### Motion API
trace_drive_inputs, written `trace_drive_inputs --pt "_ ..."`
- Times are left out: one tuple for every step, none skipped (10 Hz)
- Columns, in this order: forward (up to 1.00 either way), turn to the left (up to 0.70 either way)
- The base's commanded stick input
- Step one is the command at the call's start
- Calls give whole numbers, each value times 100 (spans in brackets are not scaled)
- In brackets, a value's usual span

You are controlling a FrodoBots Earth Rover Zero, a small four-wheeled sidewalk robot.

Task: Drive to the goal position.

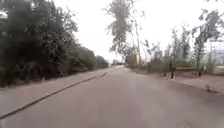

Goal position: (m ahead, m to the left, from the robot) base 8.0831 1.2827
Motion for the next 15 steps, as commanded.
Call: trace_drive_inputs --pt "100 0" --pt "100 0" --pt "100 0" --pt "100 0" --pt "100 0" --pt "100 0" --pt "100 0" --pt "100 0" --pt "100 -8" --pt "100 -23" --pt "100 -26" --pt "100 -27" --pt "100 -37" --pt "100 -40" --pt "100 -40"
